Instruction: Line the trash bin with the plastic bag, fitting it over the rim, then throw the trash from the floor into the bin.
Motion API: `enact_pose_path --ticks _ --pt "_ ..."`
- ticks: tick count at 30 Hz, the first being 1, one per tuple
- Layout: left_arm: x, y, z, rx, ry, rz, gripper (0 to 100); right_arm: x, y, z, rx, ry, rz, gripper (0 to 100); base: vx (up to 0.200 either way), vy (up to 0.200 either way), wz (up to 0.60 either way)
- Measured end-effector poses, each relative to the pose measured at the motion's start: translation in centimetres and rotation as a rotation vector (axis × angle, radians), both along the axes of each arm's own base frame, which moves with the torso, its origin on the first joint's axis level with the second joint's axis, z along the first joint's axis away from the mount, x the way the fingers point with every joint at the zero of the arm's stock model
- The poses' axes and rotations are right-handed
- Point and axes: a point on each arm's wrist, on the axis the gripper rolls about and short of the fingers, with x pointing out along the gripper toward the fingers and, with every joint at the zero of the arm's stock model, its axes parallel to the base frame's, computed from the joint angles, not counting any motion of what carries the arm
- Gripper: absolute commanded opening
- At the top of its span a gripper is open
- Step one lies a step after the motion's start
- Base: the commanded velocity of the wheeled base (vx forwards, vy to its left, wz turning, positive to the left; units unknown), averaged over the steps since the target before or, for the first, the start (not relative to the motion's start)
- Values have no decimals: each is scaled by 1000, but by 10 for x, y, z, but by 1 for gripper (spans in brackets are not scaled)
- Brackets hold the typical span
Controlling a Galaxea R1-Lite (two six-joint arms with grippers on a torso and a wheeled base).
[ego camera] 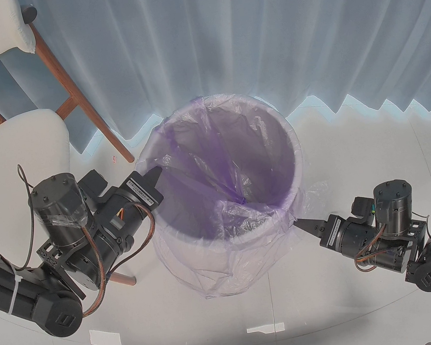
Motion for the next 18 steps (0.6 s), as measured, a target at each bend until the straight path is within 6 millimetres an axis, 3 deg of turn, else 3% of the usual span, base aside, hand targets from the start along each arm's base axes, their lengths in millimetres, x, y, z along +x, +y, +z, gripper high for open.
enact_pose_path --ticks 7,18 --pt "1 2 0 10 -6 7 0 -23 -12 7 -1 2 7 100 0 0 0" --pt "4 0 -5 132 -45 11 0 -39 -24 60 51 -43 75 100 0 0 0"
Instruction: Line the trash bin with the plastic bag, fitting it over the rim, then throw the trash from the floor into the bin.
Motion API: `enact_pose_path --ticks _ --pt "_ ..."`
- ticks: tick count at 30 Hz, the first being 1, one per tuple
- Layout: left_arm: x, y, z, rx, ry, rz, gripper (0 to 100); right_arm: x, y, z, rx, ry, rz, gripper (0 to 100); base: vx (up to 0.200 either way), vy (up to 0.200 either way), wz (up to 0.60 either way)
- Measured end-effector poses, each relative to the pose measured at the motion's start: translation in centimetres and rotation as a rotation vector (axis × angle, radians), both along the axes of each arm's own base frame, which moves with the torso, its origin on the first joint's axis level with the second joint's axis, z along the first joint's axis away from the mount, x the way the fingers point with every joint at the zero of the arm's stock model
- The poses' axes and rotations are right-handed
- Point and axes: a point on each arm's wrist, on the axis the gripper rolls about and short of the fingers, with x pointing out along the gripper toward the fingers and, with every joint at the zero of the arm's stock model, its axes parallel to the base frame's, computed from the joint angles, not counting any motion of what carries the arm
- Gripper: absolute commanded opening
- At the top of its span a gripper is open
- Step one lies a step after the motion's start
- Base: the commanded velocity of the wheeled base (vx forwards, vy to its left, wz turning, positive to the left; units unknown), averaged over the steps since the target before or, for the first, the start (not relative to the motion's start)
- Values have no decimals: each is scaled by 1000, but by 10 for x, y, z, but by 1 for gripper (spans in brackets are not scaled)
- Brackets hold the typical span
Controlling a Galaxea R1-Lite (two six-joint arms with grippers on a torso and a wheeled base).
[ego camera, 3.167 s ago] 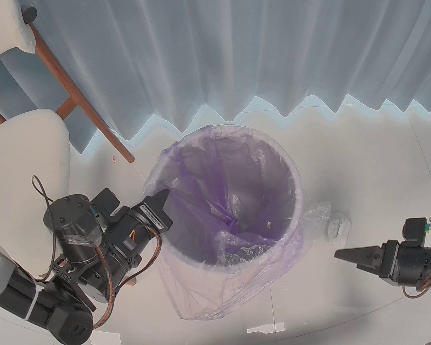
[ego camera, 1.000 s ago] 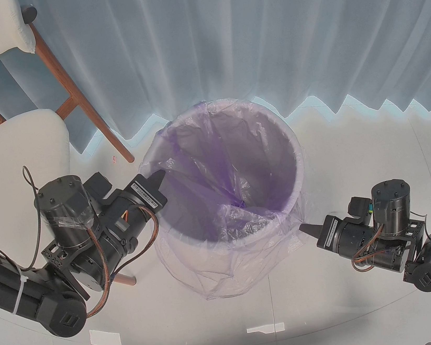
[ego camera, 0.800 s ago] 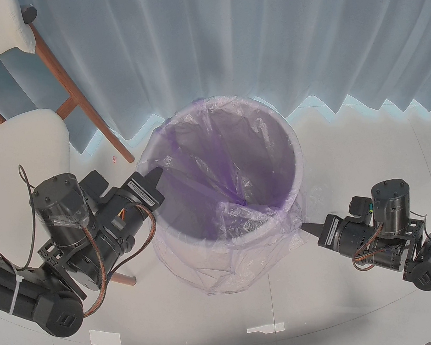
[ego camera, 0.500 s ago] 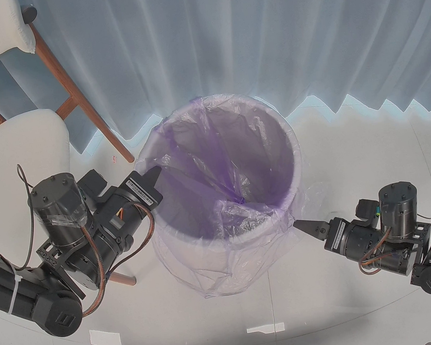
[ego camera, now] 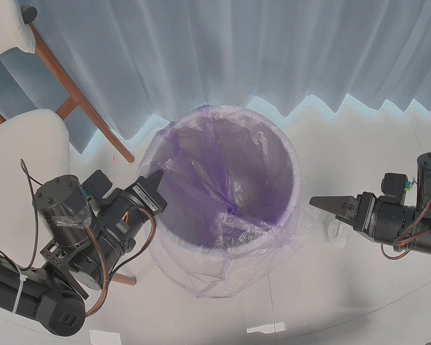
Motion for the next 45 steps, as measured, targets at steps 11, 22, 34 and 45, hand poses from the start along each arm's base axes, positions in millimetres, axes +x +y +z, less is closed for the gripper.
enact_pose_path --ticks 11,22,34,45 --pt "-4 -10 -4 71 -20 -33 0 11 6 71 -197 75 44 100 0 0 0" --pt "-14 -31 -9 135 -36 -99 0 18 29 85 -466 -60 18 100 0 0 0" --pt "-18 -38 -13 165 -41 -124 0 28 52 52 -650 -34 17 100 0 0 0" --pt "-23 -45 -15 171 -38 -152 0 32 56 40 -681 -7 6 0 0 0 0"
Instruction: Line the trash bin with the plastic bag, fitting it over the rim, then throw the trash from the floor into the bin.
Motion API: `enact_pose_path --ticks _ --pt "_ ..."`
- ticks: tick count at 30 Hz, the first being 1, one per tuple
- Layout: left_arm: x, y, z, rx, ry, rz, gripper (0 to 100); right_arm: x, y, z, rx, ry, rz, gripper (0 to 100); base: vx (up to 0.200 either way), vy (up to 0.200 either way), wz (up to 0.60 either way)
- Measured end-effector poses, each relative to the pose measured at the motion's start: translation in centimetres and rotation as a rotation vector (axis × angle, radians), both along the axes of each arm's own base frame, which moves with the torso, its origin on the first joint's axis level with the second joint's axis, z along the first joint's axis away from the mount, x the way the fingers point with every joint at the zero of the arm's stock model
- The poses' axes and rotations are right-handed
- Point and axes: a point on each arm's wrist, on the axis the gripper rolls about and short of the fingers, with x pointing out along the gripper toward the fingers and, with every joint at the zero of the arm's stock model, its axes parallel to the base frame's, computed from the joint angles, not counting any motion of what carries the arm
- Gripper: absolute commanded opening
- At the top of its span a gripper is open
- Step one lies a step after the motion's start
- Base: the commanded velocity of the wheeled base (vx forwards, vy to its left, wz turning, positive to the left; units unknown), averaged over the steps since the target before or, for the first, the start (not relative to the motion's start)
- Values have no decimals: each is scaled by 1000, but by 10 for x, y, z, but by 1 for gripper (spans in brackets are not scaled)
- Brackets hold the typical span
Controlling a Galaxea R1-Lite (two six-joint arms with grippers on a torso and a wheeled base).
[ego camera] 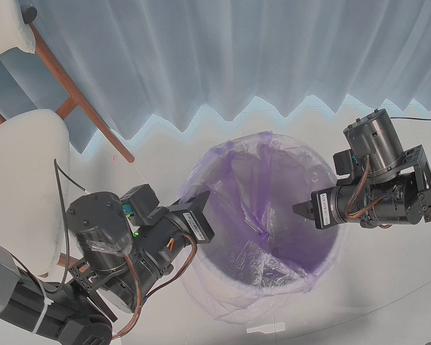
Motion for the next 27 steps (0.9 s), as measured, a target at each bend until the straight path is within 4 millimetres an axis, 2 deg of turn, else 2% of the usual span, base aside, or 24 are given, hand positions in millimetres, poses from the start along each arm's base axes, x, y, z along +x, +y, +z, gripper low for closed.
enact_pose_path --ticks 14,15,22,27 --pt "-6 -5 -5 12 15 5 0 2 1 0 4 -10 -4 0 0 0 0" --pt "-7 -6 -6 10 18 11 100 2 1 0 6 -12 -5 0 0 0 0" --pt "-11 -10 -5 -19 28 2 100 1 1 0 22 -13 -2 0 0 0 0" --pt "-12 -2 7 -96 -13 20 100 -3 -5 -5 38 16 -31 0 0 0 0"
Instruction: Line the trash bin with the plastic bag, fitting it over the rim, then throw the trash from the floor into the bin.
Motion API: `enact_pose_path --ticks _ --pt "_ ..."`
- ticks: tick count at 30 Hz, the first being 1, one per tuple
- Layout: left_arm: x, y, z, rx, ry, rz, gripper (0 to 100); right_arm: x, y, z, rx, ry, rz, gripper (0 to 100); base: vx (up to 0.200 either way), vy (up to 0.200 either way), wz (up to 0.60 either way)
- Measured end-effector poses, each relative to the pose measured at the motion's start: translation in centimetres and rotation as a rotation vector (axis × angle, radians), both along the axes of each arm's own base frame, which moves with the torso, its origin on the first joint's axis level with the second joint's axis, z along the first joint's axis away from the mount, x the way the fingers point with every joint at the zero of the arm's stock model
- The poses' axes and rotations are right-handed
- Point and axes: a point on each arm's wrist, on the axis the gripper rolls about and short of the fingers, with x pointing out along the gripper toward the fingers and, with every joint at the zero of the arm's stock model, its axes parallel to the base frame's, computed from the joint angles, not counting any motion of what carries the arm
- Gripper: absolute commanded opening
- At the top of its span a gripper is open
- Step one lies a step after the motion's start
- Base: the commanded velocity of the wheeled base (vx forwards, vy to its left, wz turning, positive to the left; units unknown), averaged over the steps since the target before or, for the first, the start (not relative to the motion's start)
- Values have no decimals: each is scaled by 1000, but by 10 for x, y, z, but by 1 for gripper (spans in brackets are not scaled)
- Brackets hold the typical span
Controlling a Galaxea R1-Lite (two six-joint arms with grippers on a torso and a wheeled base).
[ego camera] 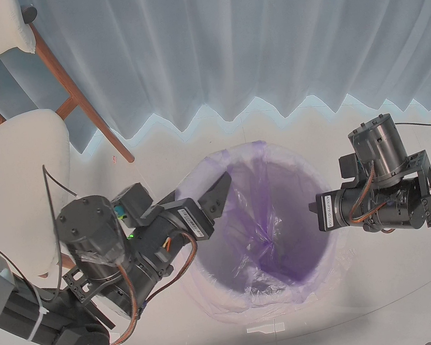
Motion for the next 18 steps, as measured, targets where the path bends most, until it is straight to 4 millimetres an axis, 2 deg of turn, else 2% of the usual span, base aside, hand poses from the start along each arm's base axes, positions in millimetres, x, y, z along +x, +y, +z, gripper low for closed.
enact_pose_path --ticks 9,14,18 --pt "-17 40 23 -91 -43 61 100 -11 -19 -12 8 37 -21 0 0 0 0" --pt "-31 62 21 -166 8 92 100 -11 -28 -10 94 42 -18 0 0 0 0" --pt "-37 71 20 -296 75 94 100 -12 -32 -7 166 60 -18 0 0 0 0"
